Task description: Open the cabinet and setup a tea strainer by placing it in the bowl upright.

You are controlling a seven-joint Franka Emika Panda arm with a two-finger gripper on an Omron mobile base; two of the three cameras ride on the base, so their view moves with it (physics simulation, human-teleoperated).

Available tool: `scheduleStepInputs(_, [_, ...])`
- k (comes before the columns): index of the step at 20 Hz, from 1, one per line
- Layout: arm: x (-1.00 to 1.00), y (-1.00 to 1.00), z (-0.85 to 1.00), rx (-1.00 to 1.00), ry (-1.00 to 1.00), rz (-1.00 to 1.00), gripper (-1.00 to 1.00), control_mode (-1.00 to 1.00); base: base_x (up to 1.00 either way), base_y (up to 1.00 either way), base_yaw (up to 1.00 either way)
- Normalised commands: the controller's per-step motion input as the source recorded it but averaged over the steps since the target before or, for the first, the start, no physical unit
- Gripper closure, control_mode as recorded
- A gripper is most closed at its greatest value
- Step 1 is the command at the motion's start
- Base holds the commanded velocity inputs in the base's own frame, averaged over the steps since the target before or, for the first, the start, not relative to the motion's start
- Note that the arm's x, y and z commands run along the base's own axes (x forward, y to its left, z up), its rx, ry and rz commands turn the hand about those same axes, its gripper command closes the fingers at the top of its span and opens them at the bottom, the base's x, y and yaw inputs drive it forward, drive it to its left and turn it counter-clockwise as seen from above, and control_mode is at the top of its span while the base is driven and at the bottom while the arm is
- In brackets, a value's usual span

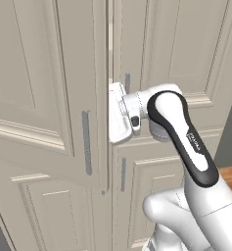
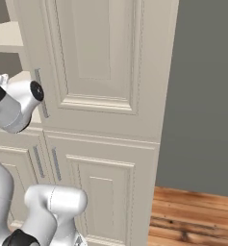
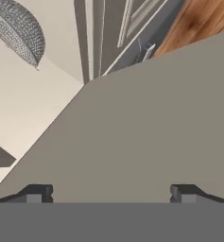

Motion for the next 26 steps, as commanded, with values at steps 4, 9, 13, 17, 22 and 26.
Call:
scheduleStepInputs(4, [-0.18, 0.62, 0.00, 0.00, 0.00, 0.00, -1.00, -1.00, 0.00, 0.00, 0.00])
scheduleStepInputs(9, [-0.72, 0.85, 0.00, 0.00, 0.00, 0.06, -1.00, -1.00, 0.00, 0.00, 0.00])
scheduleStepInputs(13, [-0.98, 0.99, -0.01, -0.02, -0.01, 0.12, -1.00, -1.00, 0.00, 0.00, 0.00])
scheduleStepInputs(17, [-1.00, 0.96, 0.00, -0.03, -0.03, 0.13, -1.00, -1.00, 0.00, 0.00, 0.00])
scheduleStepInputs(22, [-0.94, 0.97, 0.00, -0.04, -0.03, 0.13, -1.00, -1.00, 0.00, 0.00, 0.00])
scheduleStepInputs(26, [-0.82, 0.96, -0.01, -0.05, -0.01, 0.13, -1.00, -1.00, 0.00, 0.00, 0.00])
